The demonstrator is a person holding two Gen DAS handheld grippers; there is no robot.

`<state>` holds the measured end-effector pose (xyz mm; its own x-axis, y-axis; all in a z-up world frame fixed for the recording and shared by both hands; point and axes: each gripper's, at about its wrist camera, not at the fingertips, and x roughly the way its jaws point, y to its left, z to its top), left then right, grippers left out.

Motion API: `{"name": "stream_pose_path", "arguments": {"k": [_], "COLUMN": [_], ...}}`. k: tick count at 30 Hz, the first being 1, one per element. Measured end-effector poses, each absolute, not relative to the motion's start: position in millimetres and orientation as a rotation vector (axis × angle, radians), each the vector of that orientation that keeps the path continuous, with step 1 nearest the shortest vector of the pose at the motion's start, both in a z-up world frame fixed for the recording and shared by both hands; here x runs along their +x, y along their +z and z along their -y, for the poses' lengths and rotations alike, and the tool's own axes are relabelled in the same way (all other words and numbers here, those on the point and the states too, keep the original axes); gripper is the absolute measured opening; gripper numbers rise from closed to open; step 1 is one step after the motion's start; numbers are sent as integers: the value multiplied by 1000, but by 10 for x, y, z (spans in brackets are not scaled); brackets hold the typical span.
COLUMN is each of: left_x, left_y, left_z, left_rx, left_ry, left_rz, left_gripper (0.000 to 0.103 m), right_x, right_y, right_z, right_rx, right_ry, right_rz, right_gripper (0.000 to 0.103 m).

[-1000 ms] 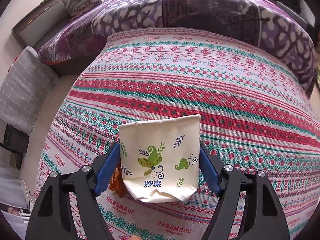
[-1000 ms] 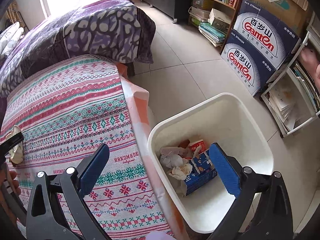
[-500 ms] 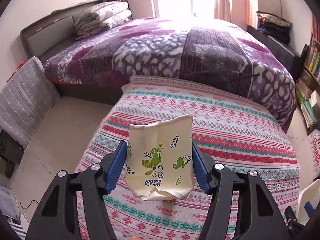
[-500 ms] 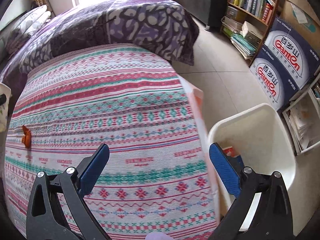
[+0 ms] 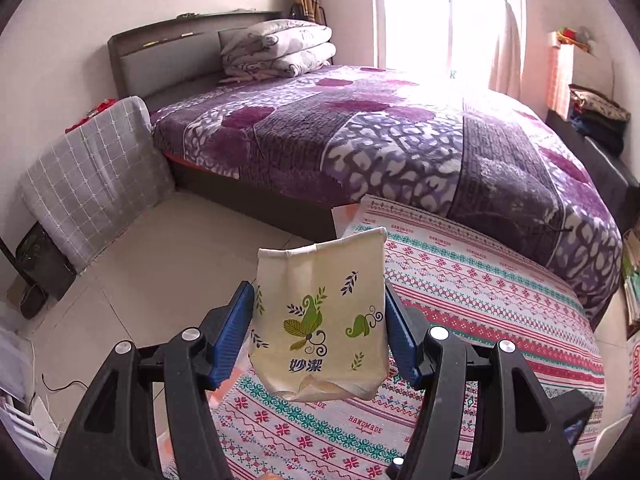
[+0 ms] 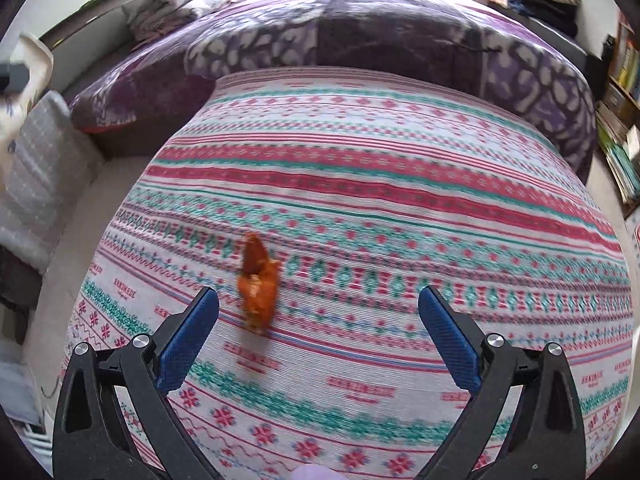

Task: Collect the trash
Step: 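Lift the paper cup with the left tool while the right tool grasps another orange peel, then carry the paper cup and orange peel toward the white bin with both tools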

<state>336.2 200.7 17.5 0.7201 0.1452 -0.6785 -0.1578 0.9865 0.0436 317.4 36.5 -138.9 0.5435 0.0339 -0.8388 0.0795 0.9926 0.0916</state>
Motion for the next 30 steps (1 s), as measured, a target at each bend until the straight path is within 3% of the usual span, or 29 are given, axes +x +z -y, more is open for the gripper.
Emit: {"name": "stream_pose_path", "arguments": {"k": [4, 6, 7, 8, 9, 30], "left_x": [3332, 3327, 3327, 3324, 3316, 2751], "left_y": [218, 219, 219, 221, 222, 477], "left_z": [-2098, -2128, -2143, -2156, -2173, -1701], "left_rx": [-34, -37, -39, -41, -44, 26], "left_ry": [167, 170, 172, 173, 175, 166], "left_rz": [-740, -740, -741, -742, -742, -690], "left_gripper": [62, 62, 62, 62, 62, 62], "right_x": [3327, 3366, 3373, 3367, 3371, 2629], "right_y": [-1504, -1557, -1557, -1546, -1526, -156], "right_z": [-674, -731, -746, -758, -765, 41], "right_rx": [56, 59, 50, 48, 54, 103], "right_ry": [-10, -9, -26, -23, -11, -139], "right_rz": [-1041, -1067, -1060, -1051, -1059, -777], "right_gripper": [80, 55, 51, 33, 23, 21]}}
